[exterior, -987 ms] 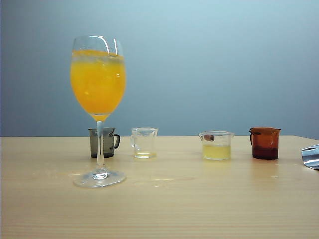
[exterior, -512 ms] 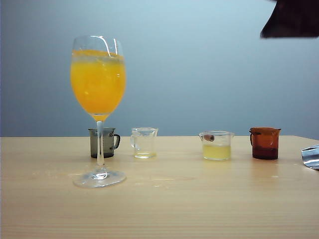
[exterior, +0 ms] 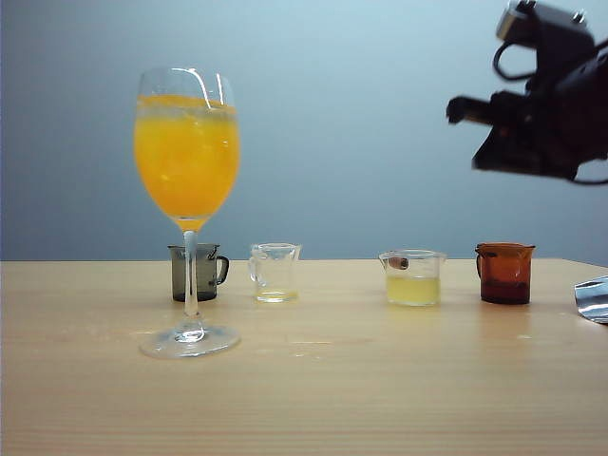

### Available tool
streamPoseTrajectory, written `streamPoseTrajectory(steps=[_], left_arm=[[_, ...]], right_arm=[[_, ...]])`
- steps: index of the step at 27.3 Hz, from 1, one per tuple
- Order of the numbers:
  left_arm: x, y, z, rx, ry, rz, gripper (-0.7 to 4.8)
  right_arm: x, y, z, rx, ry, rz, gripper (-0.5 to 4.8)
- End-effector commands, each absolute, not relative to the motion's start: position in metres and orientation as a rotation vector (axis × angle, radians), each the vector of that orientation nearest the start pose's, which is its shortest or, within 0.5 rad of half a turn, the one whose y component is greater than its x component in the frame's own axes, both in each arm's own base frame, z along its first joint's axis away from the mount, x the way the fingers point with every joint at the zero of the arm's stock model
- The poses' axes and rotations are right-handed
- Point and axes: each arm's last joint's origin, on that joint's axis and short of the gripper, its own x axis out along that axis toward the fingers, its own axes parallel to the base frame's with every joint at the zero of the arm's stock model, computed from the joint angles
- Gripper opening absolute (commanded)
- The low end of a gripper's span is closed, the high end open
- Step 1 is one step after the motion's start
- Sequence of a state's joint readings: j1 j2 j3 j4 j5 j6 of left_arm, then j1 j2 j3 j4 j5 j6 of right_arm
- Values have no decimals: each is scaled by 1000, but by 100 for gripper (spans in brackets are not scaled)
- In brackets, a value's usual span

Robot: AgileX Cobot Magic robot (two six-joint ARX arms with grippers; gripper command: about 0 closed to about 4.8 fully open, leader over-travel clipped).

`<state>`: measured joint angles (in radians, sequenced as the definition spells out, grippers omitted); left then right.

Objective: Pick up the third measuring cup from the left, pour the pineapple juice inside into the goblet, and finally put the measuring cup back in its original place.

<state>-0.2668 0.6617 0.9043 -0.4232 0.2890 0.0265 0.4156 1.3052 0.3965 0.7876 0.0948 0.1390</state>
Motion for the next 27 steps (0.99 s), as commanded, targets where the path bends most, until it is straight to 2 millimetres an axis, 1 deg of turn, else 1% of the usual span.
streamPoseTrajectory(steps=[1, 6, 10, 13, 14, 15, 16, 17, 18, 20, 22, 24, 27], left_arm=[[121, -42, 369, 25, 154, -572, -5], [121, -43, 369, 24, 154, -586, -5], [121, -43, 369, 24, 155, -586, -5], [122, -43, 369, 24, 155, -586, -5], [122, -43, 369, 24, 155, -586, -5], [122, -43, 369, 24, 155, -586, -5], [122, -43, 369, 24, 155, -587, -5], [122, -43, 369, 24, 155, -587, -5], [122, -43, 369, 24, 155, -587, -5], [122, -43, 369, 24, 155, -587, -5], [121, -43, 369, 24, 155, -595, -5], [121, -43, 369, 23, 155, -606, -5], [121, -43, 369, 23, 155, -610, -5]], right_arm=[[233, 102, 180, 117, 111, 372, -5], [238, 107, 164, 132, 150, 391, -5], [241, 111, 157, 135, 139, 404, -5], [242, 111, 149, 151, 172, 399, -5], [243, 112, 147, 159, 184, 398, 9], [243, 112, 146, 173, 199, 395, 92], [243, 112, 144, 175, 213, 391, 322], [243, 112, 143, 174, 217, 392, 393], [243, 112, 142, 173, 222, 391, 420], [243, 112, 140, 165, 230, 386, 430], [244, 112, 137, 160, 242, 387, 463], [244, 113, 133, 159, 257, 406, 479], [245, 114, 126, 156, 270, 408, 479]])
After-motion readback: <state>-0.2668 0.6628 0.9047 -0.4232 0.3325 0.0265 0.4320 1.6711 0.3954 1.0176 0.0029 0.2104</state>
